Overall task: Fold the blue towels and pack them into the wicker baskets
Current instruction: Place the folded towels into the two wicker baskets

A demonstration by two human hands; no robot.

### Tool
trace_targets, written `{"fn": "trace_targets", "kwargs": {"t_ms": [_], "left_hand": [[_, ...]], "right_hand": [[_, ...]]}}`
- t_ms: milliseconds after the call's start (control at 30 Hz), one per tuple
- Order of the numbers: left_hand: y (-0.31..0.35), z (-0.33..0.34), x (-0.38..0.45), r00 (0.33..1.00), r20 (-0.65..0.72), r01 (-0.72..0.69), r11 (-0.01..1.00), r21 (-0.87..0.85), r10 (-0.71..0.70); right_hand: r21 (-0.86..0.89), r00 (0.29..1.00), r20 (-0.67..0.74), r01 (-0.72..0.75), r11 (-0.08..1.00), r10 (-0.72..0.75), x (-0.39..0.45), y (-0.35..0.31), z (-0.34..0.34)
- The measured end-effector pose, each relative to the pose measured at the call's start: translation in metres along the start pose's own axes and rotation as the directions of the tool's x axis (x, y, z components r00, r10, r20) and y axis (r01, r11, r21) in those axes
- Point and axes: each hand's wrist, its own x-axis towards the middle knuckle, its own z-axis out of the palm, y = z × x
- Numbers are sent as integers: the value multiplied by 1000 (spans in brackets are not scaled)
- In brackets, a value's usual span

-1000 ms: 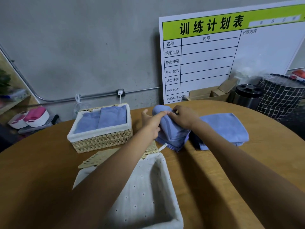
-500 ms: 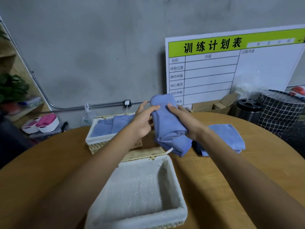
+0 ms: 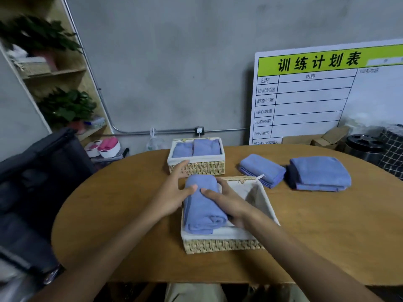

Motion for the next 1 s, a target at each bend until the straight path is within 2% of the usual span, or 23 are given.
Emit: {"fn": "trace_targets", "kwargs": {"t_ms": [167,267,367,533,700,767,833,933,1000], "left_hand": [[-26,-7,-9,982,-15,-176,933,315,191],[-30,-3,-6,959,37,-280,912,300,282],[-39,3,0,956,75,-292,904,312,283],[-47,17,1,973,72,-228,869,439,219],[-51,22,5,977,67,-209,869,448,201],[-50,21,8,977,89,-211,863,460,191],[-44,18,9,967,117,-254,818,515,226],[-29,7,13,936,249,-352,721,597,251],[-22,1,14,922,368,-344,694,632,123]], "right_hand": [[-93,999,-36,26,995,-29,5,11,6],[-237,993,-73,73,969,-93,8,13,0],[-413,983,-97,104,905,-158,9,14,-2],[-589,972,-63,148,795,-228,15,19,-1],[-784,978,-8,125,609,-210,20,23,-5],[-871,985,25,104,480,-168,17,17,-9],[-932,978,53,121,342,-201,12,6,-19],[-940,917,219,290,181,-334,2,-12,-39],[-897,889,366,416,152,-276,2,-18,-48]]}}
